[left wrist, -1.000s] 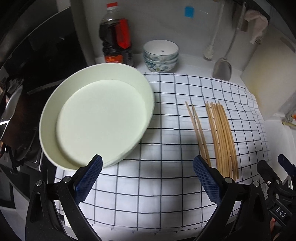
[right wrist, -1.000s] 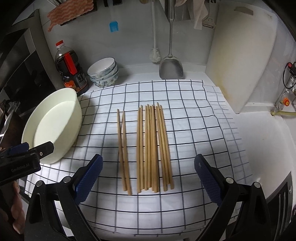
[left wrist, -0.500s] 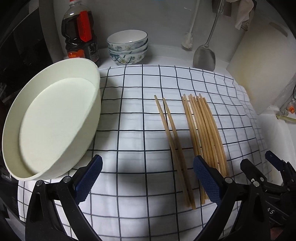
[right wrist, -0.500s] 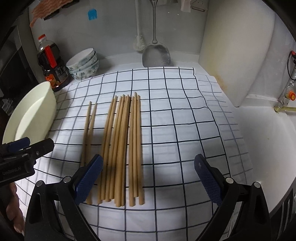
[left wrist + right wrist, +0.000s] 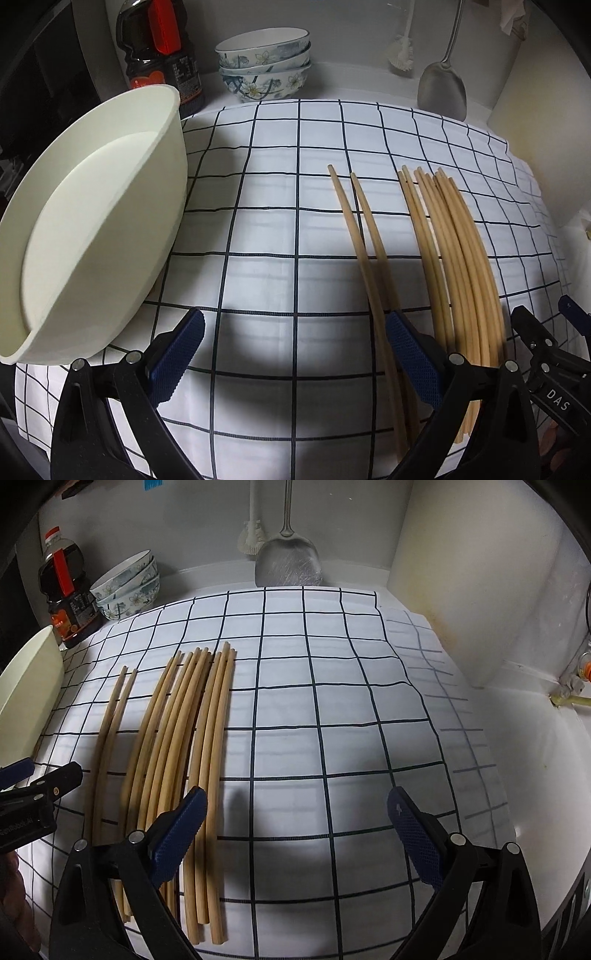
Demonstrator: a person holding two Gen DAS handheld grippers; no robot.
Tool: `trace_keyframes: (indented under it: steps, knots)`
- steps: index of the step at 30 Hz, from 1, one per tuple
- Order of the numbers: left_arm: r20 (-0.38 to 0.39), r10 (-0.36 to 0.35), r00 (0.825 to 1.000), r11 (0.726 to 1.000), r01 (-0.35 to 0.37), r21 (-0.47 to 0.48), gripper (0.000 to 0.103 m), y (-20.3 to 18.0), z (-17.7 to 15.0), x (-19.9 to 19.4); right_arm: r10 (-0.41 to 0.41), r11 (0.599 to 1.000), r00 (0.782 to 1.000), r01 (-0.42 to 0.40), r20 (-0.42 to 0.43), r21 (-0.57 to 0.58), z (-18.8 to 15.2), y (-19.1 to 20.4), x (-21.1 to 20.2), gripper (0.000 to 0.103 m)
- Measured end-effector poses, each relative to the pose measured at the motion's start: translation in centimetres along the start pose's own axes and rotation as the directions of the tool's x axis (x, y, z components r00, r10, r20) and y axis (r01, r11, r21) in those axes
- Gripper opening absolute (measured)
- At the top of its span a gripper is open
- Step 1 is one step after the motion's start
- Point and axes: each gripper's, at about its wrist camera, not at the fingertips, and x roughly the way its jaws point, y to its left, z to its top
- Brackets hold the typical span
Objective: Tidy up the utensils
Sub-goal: 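Lower both tools toward the row of wooden chopsticks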
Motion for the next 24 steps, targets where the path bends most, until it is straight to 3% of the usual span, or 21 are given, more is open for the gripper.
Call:
trace_keyframes:
  steps: [24]
  knots:
    - [0.004,0.026,1.0,1.0,-0.026,-0.015,0.097,0.5,-0.4,0.5,-0.054,0.992,0.998,0.055,0.011,-0.118,0.0,1.5,1.1,0.094]
